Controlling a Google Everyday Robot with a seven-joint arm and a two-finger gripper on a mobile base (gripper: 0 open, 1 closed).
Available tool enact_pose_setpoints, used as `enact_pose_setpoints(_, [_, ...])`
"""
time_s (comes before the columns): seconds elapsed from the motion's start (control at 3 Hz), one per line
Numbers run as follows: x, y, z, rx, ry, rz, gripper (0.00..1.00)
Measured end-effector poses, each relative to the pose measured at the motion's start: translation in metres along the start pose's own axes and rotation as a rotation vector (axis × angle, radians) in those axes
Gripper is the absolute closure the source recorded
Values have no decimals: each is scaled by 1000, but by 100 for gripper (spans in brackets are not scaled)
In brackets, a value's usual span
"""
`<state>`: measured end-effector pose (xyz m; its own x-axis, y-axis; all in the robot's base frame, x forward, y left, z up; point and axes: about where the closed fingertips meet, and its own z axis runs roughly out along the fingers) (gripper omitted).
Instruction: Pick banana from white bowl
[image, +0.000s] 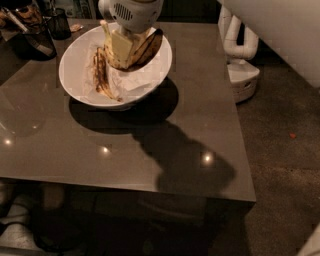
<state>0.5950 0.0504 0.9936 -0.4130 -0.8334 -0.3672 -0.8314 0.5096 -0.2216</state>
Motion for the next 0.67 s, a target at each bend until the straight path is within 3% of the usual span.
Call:
enact_pose_setpoints(0.33, [0, 0, 0, 0, -1, 0, 100])
enact_pose_setpoints(0.67, [0, 4, -19, -10, -45, -27, 100])
